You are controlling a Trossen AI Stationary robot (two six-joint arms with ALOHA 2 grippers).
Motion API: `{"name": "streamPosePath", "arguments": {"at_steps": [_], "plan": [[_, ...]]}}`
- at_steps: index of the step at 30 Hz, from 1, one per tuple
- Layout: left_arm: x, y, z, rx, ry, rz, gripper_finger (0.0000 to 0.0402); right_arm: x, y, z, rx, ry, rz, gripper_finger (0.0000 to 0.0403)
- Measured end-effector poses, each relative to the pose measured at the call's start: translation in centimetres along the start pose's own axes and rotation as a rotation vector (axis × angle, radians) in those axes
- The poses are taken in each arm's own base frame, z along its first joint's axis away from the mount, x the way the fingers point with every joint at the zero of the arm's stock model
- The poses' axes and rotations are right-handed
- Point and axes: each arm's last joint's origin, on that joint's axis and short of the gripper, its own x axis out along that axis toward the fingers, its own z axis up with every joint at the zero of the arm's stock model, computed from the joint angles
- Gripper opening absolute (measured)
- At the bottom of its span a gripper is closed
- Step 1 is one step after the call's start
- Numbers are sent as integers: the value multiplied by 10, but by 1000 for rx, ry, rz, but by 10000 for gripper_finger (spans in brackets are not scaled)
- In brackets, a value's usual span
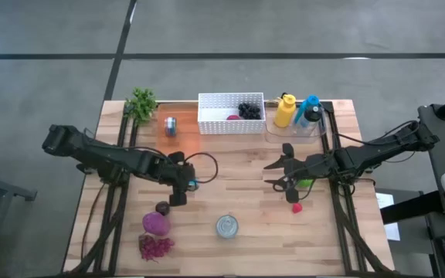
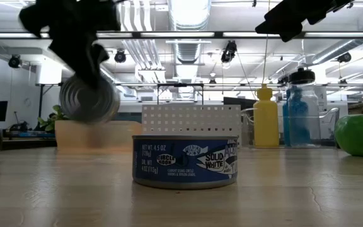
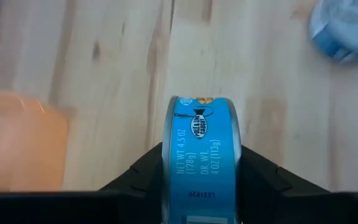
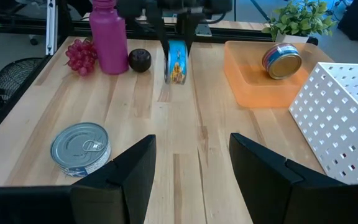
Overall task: Pick & Place Food Item
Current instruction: Put the yellow-blue tuna can into the orange bin
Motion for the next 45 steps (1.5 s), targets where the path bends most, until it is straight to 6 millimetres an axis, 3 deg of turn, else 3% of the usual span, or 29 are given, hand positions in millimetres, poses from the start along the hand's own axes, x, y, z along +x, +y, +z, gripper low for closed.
{"name": "streamPosePath", "arguments": {"at_steps": [7,16,23,28,38,45], "plan": [[-31,22,27,-244,-27,113,143,0,0,0,0,0,0,199],[-43,90,38,-611,-49,309,143,0,0,0,0,0,0,199],[-35,149,27,-828,-81,419,143,0,0,0,0,0,-1,199],[-25,178,24,-906,-121,468,143,0,0,0,0,0,0,199],[10,198,23,-967,-44,581,143,0,0,0,0,0,0,199],[23,211,24,-1014,-65,600,143,0,0,0,0,0,-1,199]]}}
